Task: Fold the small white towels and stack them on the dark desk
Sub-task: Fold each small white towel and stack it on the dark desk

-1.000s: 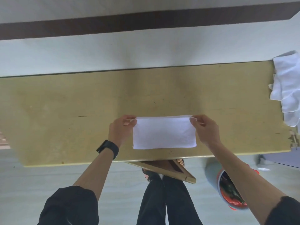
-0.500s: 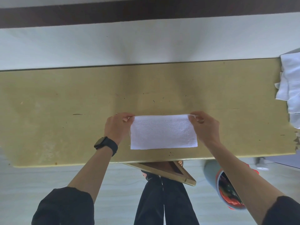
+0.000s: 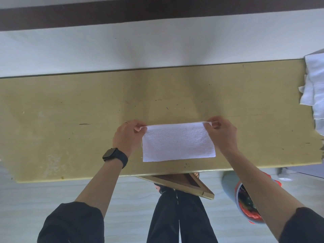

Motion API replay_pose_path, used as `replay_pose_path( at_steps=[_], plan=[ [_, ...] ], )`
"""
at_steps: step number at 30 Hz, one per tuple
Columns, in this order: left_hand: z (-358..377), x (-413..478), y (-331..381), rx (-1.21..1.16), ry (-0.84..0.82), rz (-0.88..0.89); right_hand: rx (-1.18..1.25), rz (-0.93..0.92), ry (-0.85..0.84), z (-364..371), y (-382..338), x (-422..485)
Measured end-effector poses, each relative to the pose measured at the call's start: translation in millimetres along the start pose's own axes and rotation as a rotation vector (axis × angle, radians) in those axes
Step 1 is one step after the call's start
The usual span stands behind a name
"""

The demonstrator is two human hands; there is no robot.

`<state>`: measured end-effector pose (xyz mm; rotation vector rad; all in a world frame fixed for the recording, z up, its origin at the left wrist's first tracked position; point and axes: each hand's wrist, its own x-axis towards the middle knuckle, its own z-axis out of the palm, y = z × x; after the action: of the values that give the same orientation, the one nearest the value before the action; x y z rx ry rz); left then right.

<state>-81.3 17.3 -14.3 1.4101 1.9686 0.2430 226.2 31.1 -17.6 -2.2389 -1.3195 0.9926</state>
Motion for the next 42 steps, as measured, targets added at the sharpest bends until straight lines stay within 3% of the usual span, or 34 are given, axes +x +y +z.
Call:
replay_pose_path(
  at_steps=[2,6,9,11,14,21,24,27,30,33,36,42],
  plan=[
    [0.9,-3.7,2.7,0.112,0.032,0.071,-0.03,-0.008,-0.007,-2.3,-2.5,-2.4],
    [15.8,-13.9,1.9,0.393,0.156,0.44,-0.065,-0.183,0.103,-0.2,-6.9,-45.4],
    [28.1,-13.6,-7.5,0.441,0.139,0.598,-0.305,-0.234,-0.019,19.4,-11.4,-87.1],
    [30.9,-13.6,-10.7,0.439,0.161,0.582,-0.509,-0.173,-0.088,33.1,-11.4,-99.3],
    [30.1,-20.9,-11.8,0.46,0.175,0.52,-0.607,-0.182,-0.06,43.5,-20.1,-85.0],
    [36.4,-60.7,-11.7,0.402,0.061,0.427,-0.683,-0.511,-0.102,72.6,-64.1,-10.7],
    [41.9,-69.6,-9.2,0.393,0.065,0.457,-0.681,-0.617,-0.136,71.9,-65.2,-10.4],
    [45.1,-72.0,-16.2,0.425,0.146,0.522,-0.527,-0.691,-0.058,58.0,-43.8,-39.4],
    [49.0,-74.7,-29.4,0.449,0.164,0.718,-0.446,-0.811,-0.016,46.6,2.8,-75.2],
    [56.7,-78.4,-48.5,0.477,0.063,0.886,-0.522,-0.882,-0.097,41.9,43.3,-95.5],
    [63.4,-86.4,-61.9,0.517,0.064,0.923,-0.66,-0.936,-0.184,42.0,68.4,-104.6],
    [72.5,-107.2,-65.7,0.411,0.144,0.908,-0.557,-1.073,-0.031,45.8,95.9,-113.8]
  ],
)
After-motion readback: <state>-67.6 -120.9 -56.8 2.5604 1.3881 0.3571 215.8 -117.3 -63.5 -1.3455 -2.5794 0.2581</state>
